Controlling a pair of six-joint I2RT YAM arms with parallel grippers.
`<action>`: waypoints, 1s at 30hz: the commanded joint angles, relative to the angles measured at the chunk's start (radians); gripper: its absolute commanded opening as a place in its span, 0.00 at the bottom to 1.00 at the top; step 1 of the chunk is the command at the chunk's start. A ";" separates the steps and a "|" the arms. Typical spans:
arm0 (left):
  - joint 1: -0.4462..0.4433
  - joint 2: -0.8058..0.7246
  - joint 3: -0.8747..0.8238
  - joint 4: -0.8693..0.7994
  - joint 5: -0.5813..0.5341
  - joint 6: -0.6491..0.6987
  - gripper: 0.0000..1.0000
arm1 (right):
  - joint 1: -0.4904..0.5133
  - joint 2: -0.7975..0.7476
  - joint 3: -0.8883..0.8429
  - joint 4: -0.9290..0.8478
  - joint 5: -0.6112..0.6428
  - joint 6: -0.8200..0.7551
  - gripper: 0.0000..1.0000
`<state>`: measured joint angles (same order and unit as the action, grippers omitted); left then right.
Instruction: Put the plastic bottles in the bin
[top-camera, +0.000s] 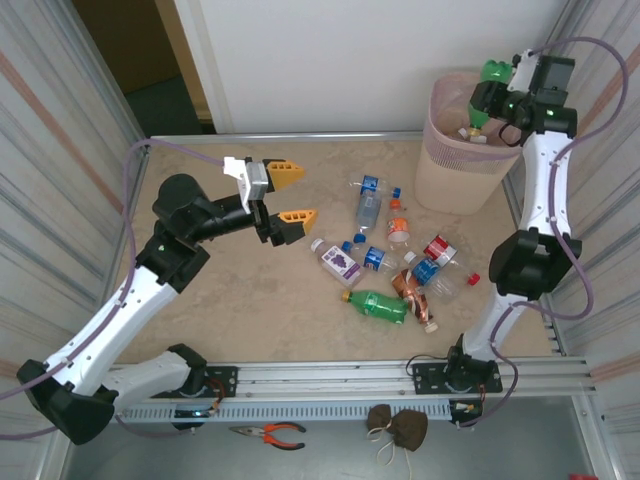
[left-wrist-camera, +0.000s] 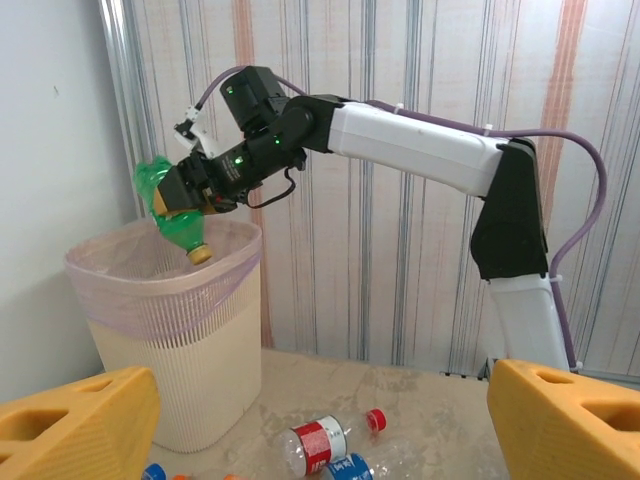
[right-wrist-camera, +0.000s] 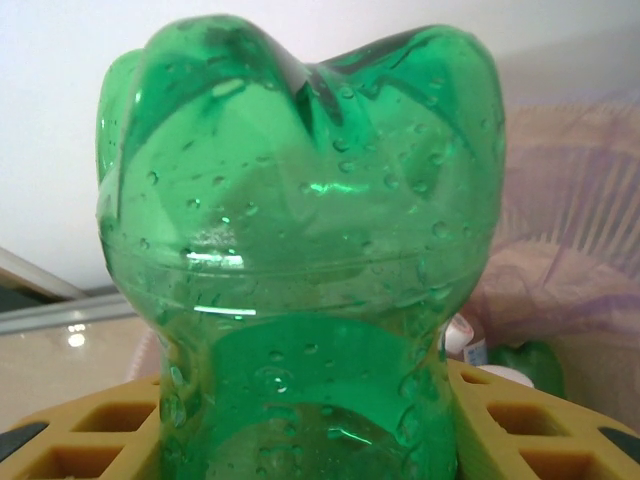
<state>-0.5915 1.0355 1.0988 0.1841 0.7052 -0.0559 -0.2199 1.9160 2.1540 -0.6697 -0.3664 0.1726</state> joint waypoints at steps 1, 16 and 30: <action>-0.003 -0.002 -0.013 0.025 -0.015 -0.007 0.86 | 0.022 0.065 0.058 -0.102 -0.021 -0.050 0.48; 0.005 0.027 -0.029 0.028 -0.031 -0.022 0.86 | 0.060 0.339 0.255 -0.380 -0.017 -0.120 0.52; 0.013 0.047 -0.025 0.029 -0.051 -0.041 0.85 | 0.065 0.452 0.316 -0.435 0.032 -0.138 0.73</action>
<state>-0.5884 1.0821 1.0767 0.1833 0.6743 -0.0822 -0.1619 2.3436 2.4435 -1.0775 -0.3450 0.0437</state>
